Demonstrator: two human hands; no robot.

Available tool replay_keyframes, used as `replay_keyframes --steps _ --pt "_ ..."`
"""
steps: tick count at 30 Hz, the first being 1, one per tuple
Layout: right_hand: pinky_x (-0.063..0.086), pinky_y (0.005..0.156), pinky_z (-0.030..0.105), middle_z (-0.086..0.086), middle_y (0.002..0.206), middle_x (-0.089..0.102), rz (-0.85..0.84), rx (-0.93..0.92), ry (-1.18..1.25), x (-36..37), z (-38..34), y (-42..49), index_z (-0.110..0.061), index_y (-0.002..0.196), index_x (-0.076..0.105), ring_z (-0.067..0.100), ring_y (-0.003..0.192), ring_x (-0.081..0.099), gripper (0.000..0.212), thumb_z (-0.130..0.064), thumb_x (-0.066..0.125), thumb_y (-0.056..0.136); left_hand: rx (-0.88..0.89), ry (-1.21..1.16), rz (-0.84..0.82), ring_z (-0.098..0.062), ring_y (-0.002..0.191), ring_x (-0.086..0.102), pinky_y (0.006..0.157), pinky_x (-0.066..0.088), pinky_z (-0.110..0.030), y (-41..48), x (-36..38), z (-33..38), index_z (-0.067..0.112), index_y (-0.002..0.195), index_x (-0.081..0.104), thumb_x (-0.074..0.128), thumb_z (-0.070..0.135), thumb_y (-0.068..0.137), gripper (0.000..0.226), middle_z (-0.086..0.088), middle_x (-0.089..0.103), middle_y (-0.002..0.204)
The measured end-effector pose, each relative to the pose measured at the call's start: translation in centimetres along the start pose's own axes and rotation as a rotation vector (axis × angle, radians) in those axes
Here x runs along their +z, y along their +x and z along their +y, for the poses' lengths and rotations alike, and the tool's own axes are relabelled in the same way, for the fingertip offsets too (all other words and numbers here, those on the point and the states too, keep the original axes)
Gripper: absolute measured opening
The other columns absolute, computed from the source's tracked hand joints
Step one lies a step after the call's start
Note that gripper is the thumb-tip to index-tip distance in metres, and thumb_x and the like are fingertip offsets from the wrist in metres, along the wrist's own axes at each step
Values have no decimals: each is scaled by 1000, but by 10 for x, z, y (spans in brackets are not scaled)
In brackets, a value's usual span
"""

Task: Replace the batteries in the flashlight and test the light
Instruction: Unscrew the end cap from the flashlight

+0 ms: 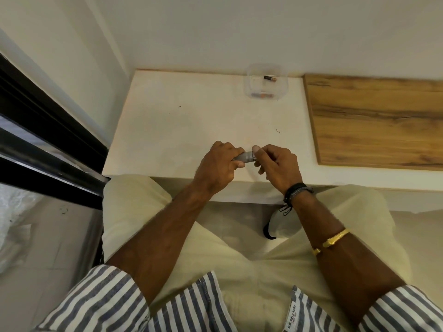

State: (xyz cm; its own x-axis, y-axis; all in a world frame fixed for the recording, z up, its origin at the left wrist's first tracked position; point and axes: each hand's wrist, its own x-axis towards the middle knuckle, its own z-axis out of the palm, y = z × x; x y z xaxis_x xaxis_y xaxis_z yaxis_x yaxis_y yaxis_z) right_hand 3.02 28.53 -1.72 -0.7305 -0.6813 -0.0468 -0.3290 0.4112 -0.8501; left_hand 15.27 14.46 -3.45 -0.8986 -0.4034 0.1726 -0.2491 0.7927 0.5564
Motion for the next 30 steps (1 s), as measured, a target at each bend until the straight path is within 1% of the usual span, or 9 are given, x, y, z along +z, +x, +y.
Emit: replay_keyframes --steps 5,8,11,15,17,20,24,27,30 --pt "59 68 31 -6 93 72 9 -137 31 -2 1 2 -16 108 74 14 85 69 16 -25 64 99 -20 -4 27 -18 85 48 72 44 -34 2 0 -1 14 110 68 60 24 94 20 -6 69 94" --pt "58 74 28 -5 107 71 -38 -196 50 -4 1 2 -18 113 72 12 97 65 24 -10 67 92 -35 4 31 -18 86 47 73 45 -37 2 -1 -3 12 112 68 61 24 93 23 -9 70 97" --pt "58 72 25 -9 108 70 -69 -70 96 -1 0 1 -27 116 67 8 95 67 24 -30 66 92 -27 -3 31 -16 88 46 73 42 -33 0 0 -2 11 114 68 61 24 93 26 -10 71 100" --pt "47 57 10 -6 80 72 5 35 -11 3 2 1 -17 94 72 -1 61 66 41 -54 55 99 -14 7 4 -16 87 45 74 40 -31 -1 0 0 13 113 67 61 23 94 23 -7 70 98" --pt "49 58 14 -6 75 71 7 -9 -25 1 4 1 -16 91 73 2 60 65 35 -47 59 100 -14 9 -13 -16 87 45 75 40 -31 -1 0 0 13 114 67 61 23 94 23 -7 69 99" --pt "59 68 33 -7 89 72 -45 -74 24 -3 5 4 -17 103 74 12 77 69 13 -26 67 97 -22 5 -14 -16 89 45 75 39 -31 -1 -1 -1 12 115 68 62 22 94 23 -8 69 100" --pt "62 78 36 -5 112 71 -112 -125 54 -6 6 3 -20 114 71 10 91 68 32 -5 72 86 -26 8 -19 -18 89 45 74 40 -32 -1 -3 -2 12 116 67 62 23 95 24 -8 69 99" --pt "61 63 26 -5 110 71 -106 -9 121 -3 2 2 -27 120 65 10 85 72 30 -36 71 92 -20 3 -6 -18 90 46 75 43 -34 -2 -3 0 12 115 67 62 23 94 24 -8 68 99" --pt "54 53 18 -2 89 74 -42 51 49 -1 3 2 -21 101 70 3 64 70 31 -50 60 97 -8 9 -24 -19 89 47 76 44 -36 -3 -3 2 14 116 66 60 24 95 24 -6 68 98"
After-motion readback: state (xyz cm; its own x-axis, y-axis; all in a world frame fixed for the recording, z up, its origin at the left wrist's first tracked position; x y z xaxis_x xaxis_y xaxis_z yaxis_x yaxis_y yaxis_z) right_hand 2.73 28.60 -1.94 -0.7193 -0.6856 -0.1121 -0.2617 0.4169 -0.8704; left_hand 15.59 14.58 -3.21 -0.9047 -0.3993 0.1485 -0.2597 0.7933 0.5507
